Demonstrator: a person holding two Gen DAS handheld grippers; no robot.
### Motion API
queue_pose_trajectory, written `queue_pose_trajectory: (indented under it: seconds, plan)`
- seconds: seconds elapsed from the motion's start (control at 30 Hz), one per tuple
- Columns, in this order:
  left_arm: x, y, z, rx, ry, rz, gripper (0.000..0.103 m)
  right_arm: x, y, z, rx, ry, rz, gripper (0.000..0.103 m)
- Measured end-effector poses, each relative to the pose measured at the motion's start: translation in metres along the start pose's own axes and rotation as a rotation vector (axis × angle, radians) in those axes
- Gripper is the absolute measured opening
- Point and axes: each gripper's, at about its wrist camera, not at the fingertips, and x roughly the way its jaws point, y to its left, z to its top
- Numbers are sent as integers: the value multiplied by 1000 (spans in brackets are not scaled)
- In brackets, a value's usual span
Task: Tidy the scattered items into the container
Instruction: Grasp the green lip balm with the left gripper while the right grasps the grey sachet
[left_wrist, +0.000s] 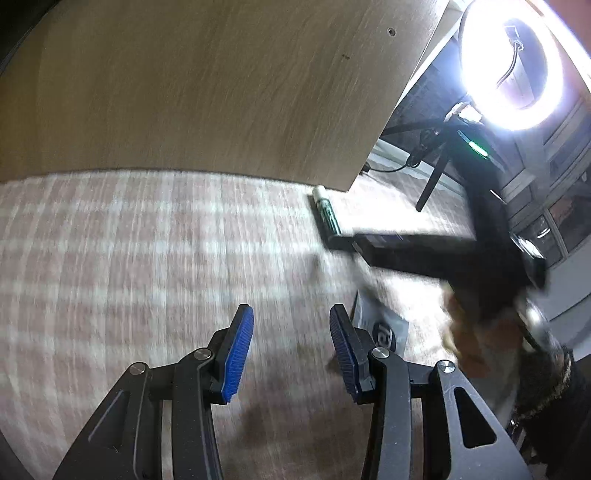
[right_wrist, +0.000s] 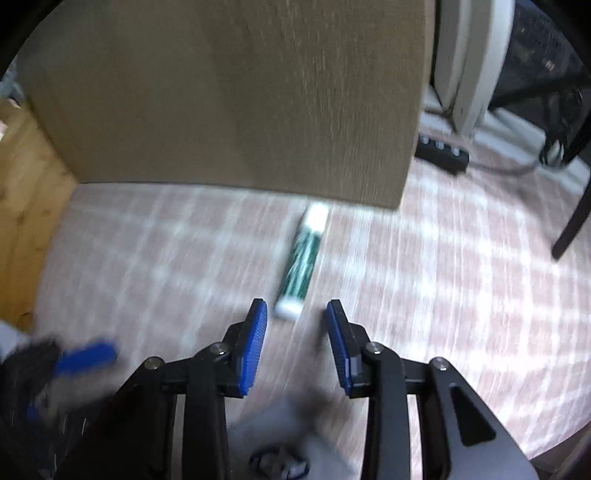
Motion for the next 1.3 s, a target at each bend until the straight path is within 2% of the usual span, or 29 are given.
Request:
queue_pose_trajectory:
  seconds: [0.07,0.1,0.17,0.27,0.33,0.47,0.67,0.87,0.9,0.93,1.07,1.13,1.3]
  plan:
    - [9,-4,14,16,8,-5,41,-21,-8,-11,23,-27,26,39]
    - [14,-7,20,21,15,-5,41,-29,-11,-16,35,-46,26,47]
    - [29,-13,36,23,46,-8,41,-44,-17,-28,54,-68,17,49]
    - [49,-22,54,29,86,-4,41,-60,-10,-59,23,-46,22,54]
    - [65,-31,63,41,115,8,41,-63,-7,-71,-42,-49,9,70]
    - [88,-52,73,90,161,58,41,-61,6,-88,-184,-45,-35,71]
    - [117,-64,85,128,214,141,38,-43,3,-81,-319,-12,-47,71]
    - [123,-66,87,175,218,207,19,-11,4,-72,-384,97,24,72]
    - [123,-66,87,184,217,217,14,-10,6,-73,-408,90,26,78]
    - [123,-66,86,192,216,219,15,-8,9,-73,-432,94,25,81]
    - [121,-68,81,218,202,236,14,-5,19,-75,-504,94,-36,77]
    - [119,-68,78,227,192,239,14,-7,17,-72,-492,97,-41,66]
    - [110,-60,70,225,185,233,14,-15,12,-72,-472,99,-40,51]
